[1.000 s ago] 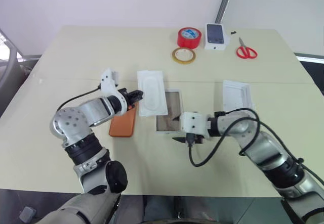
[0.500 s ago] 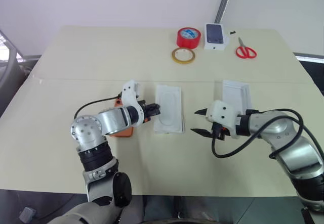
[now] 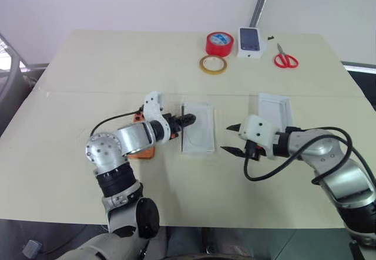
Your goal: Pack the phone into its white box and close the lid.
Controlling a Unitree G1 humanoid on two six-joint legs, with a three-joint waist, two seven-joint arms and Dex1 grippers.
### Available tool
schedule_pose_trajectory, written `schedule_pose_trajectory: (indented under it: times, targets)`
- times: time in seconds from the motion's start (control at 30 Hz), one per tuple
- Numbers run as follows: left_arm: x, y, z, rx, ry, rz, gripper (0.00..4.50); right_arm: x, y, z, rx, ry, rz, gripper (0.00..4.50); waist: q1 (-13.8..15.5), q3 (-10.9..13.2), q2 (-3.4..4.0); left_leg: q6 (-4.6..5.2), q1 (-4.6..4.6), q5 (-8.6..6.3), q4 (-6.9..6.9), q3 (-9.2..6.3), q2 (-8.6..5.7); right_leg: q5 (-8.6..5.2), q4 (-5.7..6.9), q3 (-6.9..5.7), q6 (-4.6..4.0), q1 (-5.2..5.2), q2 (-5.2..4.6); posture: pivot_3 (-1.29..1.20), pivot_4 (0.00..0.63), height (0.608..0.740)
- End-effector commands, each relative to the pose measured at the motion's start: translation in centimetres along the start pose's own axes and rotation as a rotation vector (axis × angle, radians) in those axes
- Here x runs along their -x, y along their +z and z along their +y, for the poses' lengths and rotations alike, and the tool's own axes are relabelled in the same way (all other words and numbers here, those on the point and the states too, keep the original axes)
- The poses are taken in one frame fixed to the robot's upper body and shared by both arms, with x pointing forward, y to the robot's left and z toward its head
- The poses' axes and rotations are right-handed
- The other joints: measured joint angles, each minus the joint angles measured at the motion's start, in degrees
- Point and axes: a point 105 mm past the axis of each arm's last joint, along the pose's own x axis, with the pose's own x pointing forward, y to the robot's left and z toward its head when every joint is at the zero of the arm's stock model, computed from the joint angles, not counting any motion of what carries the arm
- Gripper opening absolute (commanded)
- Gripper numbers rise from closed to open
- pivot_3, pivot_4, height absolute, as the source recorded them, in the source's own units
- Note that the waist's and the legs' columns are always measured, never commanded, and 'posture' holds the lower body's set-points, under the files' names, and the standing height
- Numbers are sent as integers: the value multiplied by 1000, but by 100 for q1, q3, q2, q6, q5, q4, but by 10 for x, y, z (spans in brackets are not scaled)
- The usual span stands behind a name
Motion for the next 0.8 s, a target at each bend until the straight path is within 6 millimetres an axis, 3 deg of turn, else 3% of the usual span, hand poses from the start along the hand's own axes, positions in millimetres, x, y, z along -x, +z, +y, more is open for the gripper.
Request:
schedule_pose_trajectory:
  times: [0.03,0.07,0.2,0.37,0.53,0.67,0.8]
  targets:
    - [9,13,-10,-28,-44,-63,3343,3,12,-13,5,-61,-40,2430,-4,0,0,0,0,0,0,0,0,0,0,0,0,0,0,0,150,740]
    - [12,17,-10,-35,-45,-79,3343,2,13,-15,-3,-72,-41,2111,-10,0,0,0,0,0,0,0,1,0,0,0,0,0,1,0,150,740]
    - [29,34,-1,-146,1,-142,3343,-6,16,-29,-37,-134,-40,96,-39,0,0,-1,0,1,-1,1,3,0,1,1,0,-2,4,0,150,740]
    - [53,47,28,-439,93,-192,3343,-32,27,-33,-34,-163,-45,34,-131,0,6,-7,3,3,-14,1,4,0,-1,2,0,-6,6,0,150,740]
    - [68,37,54,-690,64,-152,3343,-65,42,-30,-11,-162,-63,34,-143,4,12,-9,1,4,-15,3,3,0,0,3,-2,-13,2,0,150,740]
    - [81,24,60,-806,-38,-100,3343,-91,41,-38,-13,-199,-20,34,-145,6,16,-7,0,4,-16,3,2,0,0,3,-4,-15,-2,0,150,740]
    - [89,13,59,-852,-114,-61,3343,-105,32,-49,-2,-247,41,34,-129,6,17,0,-4,0,-17,3,-1,0,1,2,-5,-18,-10,0,150,740]
